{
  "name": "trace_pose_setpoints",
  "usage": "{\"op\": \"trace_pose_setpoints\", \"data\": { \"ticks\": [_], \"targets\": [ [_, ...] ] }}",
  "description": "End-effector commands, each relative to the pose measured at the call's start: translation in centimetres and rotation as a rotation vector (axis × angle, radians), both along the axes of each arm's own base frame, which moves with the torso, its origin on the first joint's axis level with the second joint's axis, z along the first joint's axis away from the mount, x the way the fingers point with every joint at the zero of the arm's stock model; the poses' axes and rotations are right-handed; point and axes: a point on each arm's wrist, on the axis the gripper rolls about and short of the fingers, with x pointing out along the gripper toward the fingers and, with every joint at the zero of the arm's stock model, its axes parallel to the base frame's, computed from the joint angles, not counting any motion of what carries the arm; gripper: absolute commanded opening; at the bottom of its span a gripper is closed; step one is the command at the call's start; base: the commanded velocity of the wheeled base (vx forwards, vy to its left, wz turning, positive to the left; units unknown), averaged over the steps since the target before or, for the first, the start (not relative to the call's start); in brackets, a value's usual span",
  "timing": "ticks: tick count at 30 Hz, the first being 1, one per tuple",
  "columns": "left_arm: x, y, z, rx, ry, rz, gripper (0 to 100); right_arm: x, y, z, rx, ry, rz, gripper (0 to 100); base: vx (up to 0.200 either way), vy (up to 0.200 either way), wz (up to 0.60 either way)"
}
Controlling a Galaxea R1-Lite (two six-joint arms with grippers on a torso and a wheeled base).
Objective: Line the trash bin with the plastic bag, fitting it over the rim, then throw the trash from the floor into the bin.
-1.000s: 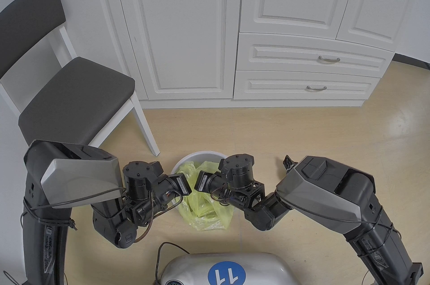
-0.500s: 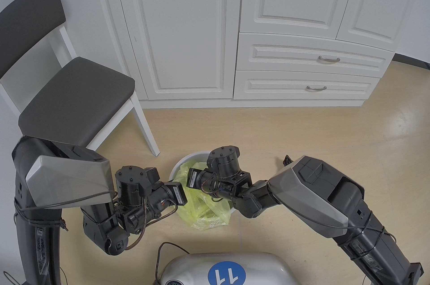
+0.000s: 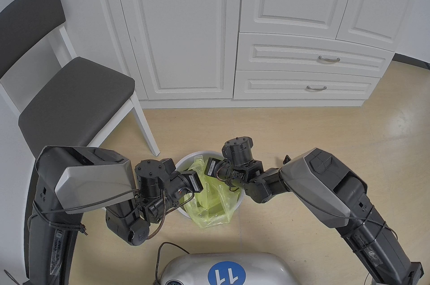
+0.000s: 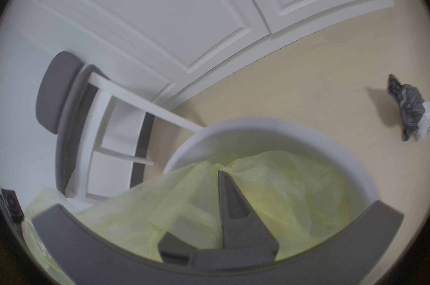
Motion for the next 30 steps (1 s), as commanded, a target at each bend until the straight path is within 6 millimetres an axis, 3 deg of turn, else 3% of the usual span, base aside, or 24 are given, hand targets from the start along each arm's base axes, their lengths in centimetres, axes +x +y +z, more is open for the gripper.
{"op": "trace_pose_setpoints", "data": {
  "ticks": [1,2,5,8,15,21,23,30],
  "targets": [
    [2.0,-0.8,-2.0,-0.021,-0.002,0.008,0,-0.4,-2.7,2.4,-0.047,0.000,-0.106,0,0.000,0.000,0.00],
    [2.2,-0.9,-2.0,-0.025,-0.007,0.010,0,-0.8,-4.4,3.6,-0.040,-0.009,-0.132,0,0.000,0.000,0.00],
    [2.6,-0.7,-2.2,-0.027,-0.011,0.016,0,-1.4,-6.9,5.7,0.008,-0.067,-0.171,0,0.000,0.000,0.00],
    [3.0,-0.8,-2.6,-0.027,-0.011,0.019,0,-2.3,-9.2,6.4,0.003,-0.108,-0.191,0,0.000,0.000,0.00],
    [3.7,0.4,-3.0,-0.019,-0.013,0.055,0,-2.9,-12.4,8.4,-0.099,-0.193,-0.197,0,0.000,0.000,0.00],
    [3.7,2.2,-2.4,0.049,-0.049,0.072,0,-3.2,-14.0,7.8,-0.164,-0.213,-0.200,0,0.000,0.000,0.00],
    [3.1,3.3,-2.5,0.104,-0.041,0.071,0,-3.6,-15.0,6.3,-0.203,-0.227,-0.203,0,0.000,0.000,0.00],
    [2.9,5.0,-3.0,0.144,-0.021,0.057,0,-4.6,-14.7,3.4,-0.271,-0.184,-0.160,0,0.000,0.000,0.00]
  ]
}}
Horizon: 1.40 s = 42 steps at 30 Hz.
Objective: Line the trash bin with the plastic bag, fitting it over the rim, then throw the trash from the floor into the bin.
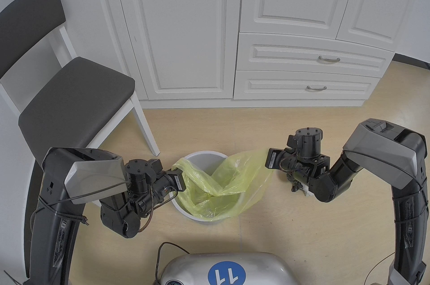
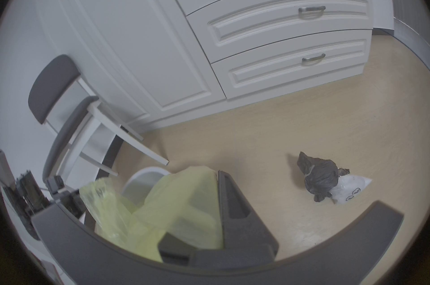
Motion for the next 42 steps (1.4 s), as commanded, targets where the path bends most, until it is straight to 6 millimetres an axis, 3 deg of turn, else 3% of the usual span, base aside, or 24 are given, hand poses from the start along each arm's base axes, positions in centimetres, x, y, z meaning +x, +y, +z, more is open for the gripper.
{"op": "trace_pose_setpoints", "data": {
  "ticks": [1,5,12,17,30,42],
  "targets": [
    [-0.2,1.6,-0.1,0.029,0.016,0.017,0,-0.5,0.1,-2.5,-0.050,0.054,0.016,0,0.000,0.000,0.00],
    [-0.2,3.2,0.4,0.060,0.006,0.013,0,-0.6,0.4,-4.2,-0.073,0.084,0.020,0,0.000,0.000,0.00],
    [-1.2,5.1,1.8,0.123,-0.017,-0.011,0,-0.6,-1.1,-3.6,-0.148,0.071,0.020,0,0.000,0.000,0.00],
    [-2.3,7.0,1.5,0.187,-0.004,-0.098,0,-1.5,-2.5,-4.0,-0.257,0.085,0.046,0,0.000,0.000,0.00],
    [-3.6,7.5,1.8,0.241,0.018,-0.143,0,-4.1,-3.0,-5.6,-0.432,0.141,0.143,0,0.000,0.000,0.00],
    [-5.0,8.3,4.2,0.370,0.111,-0.172,0,-5.7,-3.2,-6.2,-0.518,0.166,0.200,0,0.000,0.000,0.00]
  ]
}}
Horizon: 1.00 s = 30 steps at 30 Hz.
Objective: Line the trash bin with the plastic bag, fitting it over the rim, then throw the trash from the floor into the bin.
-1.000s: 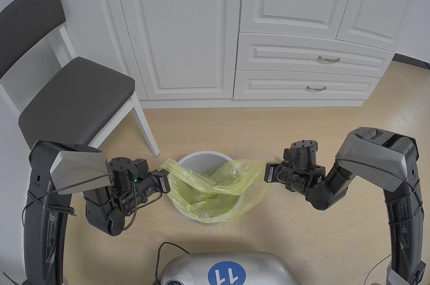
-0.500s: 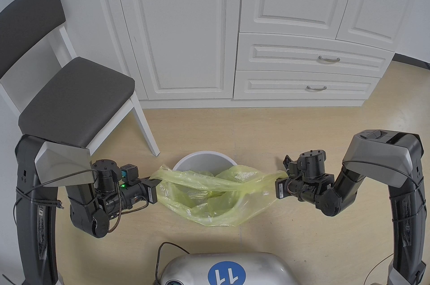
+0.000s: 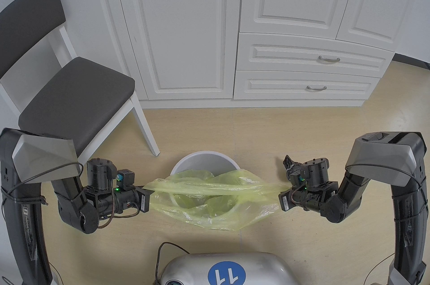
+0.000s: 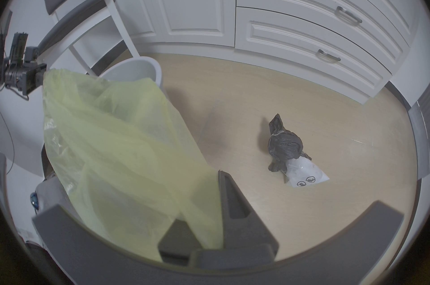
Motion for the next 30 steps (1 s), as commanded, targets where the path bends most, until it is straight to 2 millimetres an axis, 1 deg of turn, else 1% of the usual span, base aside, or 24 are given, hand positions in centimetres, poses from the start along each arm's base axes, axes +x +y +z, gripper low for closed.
{"op": "trace_pose_setpoints", "data": {
  "ticks": [1,6,11,15,16,21,23,26,30],
  "targets": [
    [-0.4,0.0,1.8,0.016,-0.017,0.000,0,-0.7,0.2,-0.3,-0.016,0.018,0.019,0,0.000,0.000,0.00],
    [-0.9,-1.1,1.0,0.032,0.024,-0.029,0,-1.4,0.5,-0.3,-0.026,0.030,0.036,0,0.000,0.000,0.00],
    [-1.6,-1.2,2.0,0.040,0.007,-0.044,0,-1.9,0.3,0.8,-0.057,0.021,0.058,0,0.000,0.000,0.00],
    [-1.6,-0.6,2.3,0.064,-0.005,-0.042,0,-2.1,0.1,0.9,-0.065,0.025,0.061,0,0.000,0.000,0.00],
    [-1.4,-0.1,2.4,0.066,-0.008,-0.027,0,-2.0,0.1,1.0,-0.064,0.022,0.060,0,0.000,0.000,0.00],
    [-1.5,0.0,2.1,0.071,0.006,-0.027,0,-2.2,-0.2,1.8,-0.073,0.011,0.062,0,0.000,0.000,0.00],
    [-1.7,0.1,2.4,0.079,0.016,-0.028,0,-2.5,-0.3,2.1,-0.081,0.007,0.070,0,0.000,0.000,0.00],
    [-2.0,0.6,3.5,0.095,0.013,-0.025,0,-2.9,-0.5,2.4,-0.108,0.013,0.088,0,0.000,0.000,0.00],
    [-2.3,0.8,3.6,0.103,0.051,-0.032,0,-3.0,-0.4,2.3,-0.113,0.019,0.095,0,0.000,0.000,0.00]
  ]
}}
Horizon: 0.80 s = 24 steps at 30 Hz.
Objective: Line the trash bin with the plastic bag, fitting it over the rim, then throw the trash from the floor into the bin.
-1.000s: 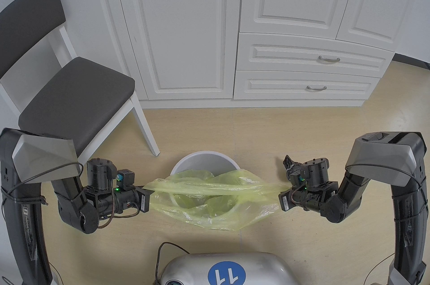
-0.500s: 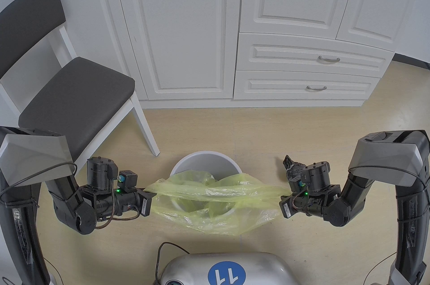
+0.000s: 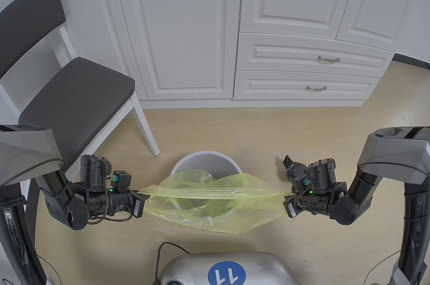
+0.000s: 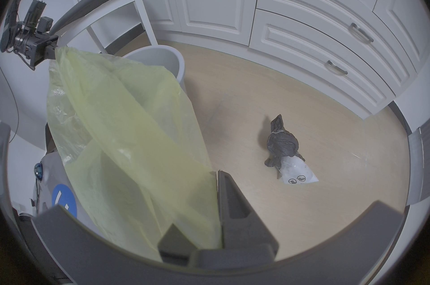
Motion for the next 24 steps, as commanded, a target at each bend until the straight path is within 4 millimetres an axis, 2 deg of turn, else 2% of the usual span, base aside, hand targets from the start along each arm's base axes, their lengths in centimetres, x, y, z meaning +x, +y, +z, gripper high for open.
{"op": "trace_pose_setpoints", "data": {
  "ticks": [1,5,6,7,14,17,24],
  "targets": [
    [0.0,0.1,0.8,-0.001,-0.014,-0.003,0,-0.2,0.1,0.1,-0.006,0.000,0.009,0,0.000,0.000,0.00],
    [0.5,-0.5,-1.6,0.009,0.040,-0.020,0,0.1,0.5,-1.7,-0.017,0.024,0.016,0,0.000,0.000,0.00],
    [0.5,-0.5,-1.6,0.009,0.040,-0.020,0,0.1,0.5,-1.7,-0.017,0.024,0.016,0,0.000,0.000,0.00],
    [0.9,-0.7,-3.0,0.012,0.055,-0.023,0,0.3,0.9,-2.4,-0.020,0.032,0.019,0,0.000,0.000,0.00],
    [2.7,-0.9,-6.5,-0.010,0.057,0.007,0,1.5,1.3,-4.4,0.006,0.055,-0.018,0,0.000,0.000,0.00],
    [3.4,-1.2,-6.5,-0.064,0.037,0.039,0,1.8,1.2,-4.6,0.025,0.040,-0.028,0,0.000,0.000,0.00],
    [3.7,-1.5,-4.4,-0.146,-0.042,0.071,0,2.0,0.5,-4.0,0.057,-0.050,-0.035,0,0.000,0.000,0.00]
  ]
}}
